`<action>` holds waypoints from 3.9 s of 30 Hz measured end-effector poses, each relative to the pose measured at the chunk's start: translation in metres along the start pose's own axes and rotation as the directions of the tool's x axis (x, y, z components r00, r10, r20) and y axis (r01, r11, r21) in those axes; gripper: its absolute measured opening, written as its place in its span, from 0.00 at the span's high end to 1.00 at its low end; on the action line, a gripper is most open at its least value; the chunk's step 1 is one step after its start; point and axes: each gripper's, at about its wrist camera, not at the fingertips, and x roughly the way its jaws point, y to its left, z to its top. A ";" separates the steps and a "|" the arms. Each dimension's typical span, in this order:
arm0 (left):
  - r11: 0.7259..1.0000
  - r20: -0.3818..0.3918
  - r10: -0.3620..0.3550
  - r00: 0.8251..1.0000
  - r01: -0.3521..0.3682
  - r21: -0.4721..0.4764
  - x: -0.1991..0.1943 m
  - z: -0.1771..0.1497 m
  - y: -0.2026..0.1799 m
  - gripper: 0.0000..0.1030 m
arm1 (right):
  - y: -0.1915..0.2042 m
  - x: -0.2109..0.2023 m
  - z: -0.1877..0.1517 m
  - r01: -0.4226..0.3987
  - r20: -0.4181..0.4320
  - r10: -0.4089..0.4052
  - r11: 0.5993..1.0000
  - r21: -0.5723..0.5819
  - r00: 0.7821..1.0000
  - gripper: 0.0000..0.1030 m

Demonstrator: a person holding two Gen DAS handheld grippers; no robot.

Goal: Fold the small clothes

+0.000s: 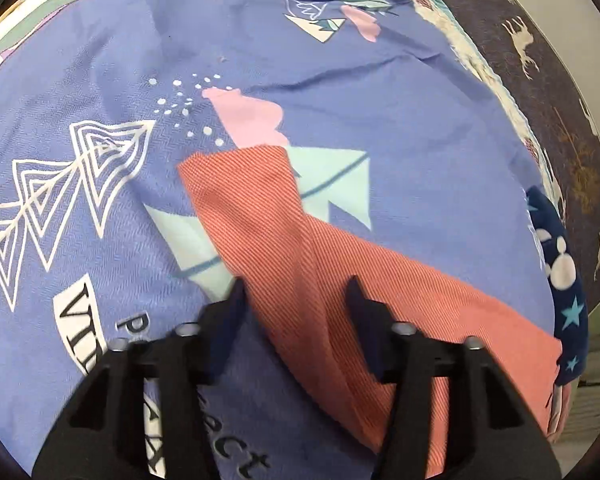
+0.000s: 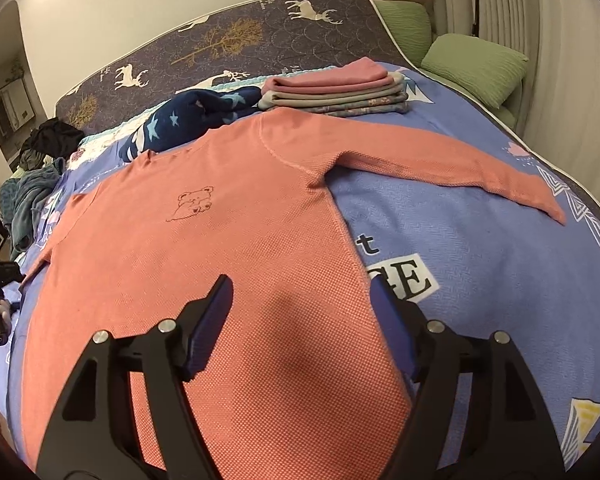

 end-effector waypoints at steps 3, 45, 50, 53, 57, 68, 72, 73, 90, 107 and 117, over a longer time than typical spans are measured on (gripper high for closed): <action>0.997 0.055 -0.083 0.995 0.082 0.009 -0.015 0.002 -0.005 0.96 | -0.001 -0.003 0.000 0.005 0.004 -0.005 1.000 -0.002 1.000 0.30; 0.652 0.170 -0.461 0.871 0.203 0.731 -0.113 -0.217 -0.171 0.40 | 0.157 0.139 0.087 -0.396 -0.366 0.280 0.869 -0.295 0.888 0.28; 0.763 0.116 -0.390 0.914 0.250 0.596 -0.086 -0.183 -0.144 0.41 | 0.154 0.097 0.101 -0.406 -0.246 0.340 0.857 -0.317 0.908 0.95; 0.761 0.093 -0.379 0.921 0.253 0.597 -0.083 -0.180 -0.142 0.41 | 0.112 0.065 0.126 -0.352 -0.115 0.334 0.911 -0.216 0.936 0.95; 0.740 0.042 -0.331 0.943 0.232 0.632 -0.069 -0.191 -0.149 0.40 | 0.045 0.070 0.135 -0.253 -0.077 0.247 0.964 -0.084 0.966 0.88; 0.716 0.029 -0.308 0.951 0.212 0.666 -0.066 -0.200 -0.151 0.40 | 0.012 0.101 0.105 -0.183 -0.186 0.177 0.983 -0.011 0.966 0.63; 0.721 0.036 -0.302 0.953 0.204 0.662 -0.065 -0.199 -0.150 0.40 | 0.030 0.099 0.100 -0.204 -0.200 0.181 0.974 -0.102 0.963 0.54; 0.723 0.038 -0.302 0.952 0.203 0.660 -0.065 -0.199 -0.150 0.40 | 0.031 0.104 0.097 -0.169 -0.228 0.139 0.979 -0.116 0.964 0.53; 0.721 0.019 -0.361 0.933 0.266 0.640 -0.071 -0.188 -0.145 0.86 | 0.019 0.092 0.089 -0.006 -0.191 -0.027 0.985 -0.172 0.981 0.78; 0.664 -0.127 -0.417 0.900 0.397 0.634 -0.056 -0.199 -0.158 0.89 | 0.134 0.106 0.127 -0.201 -0.165 0.156 0.929 -0.312 0.974 0.75; 0.655 -0.129 -0.414 0.901 0.393 0.646 -0.057 -0.196 -0.154 0.87 | 0.315 0.152 0.109 -0.537 -0.416 0.372 0.735 -0.414 0.830 0.82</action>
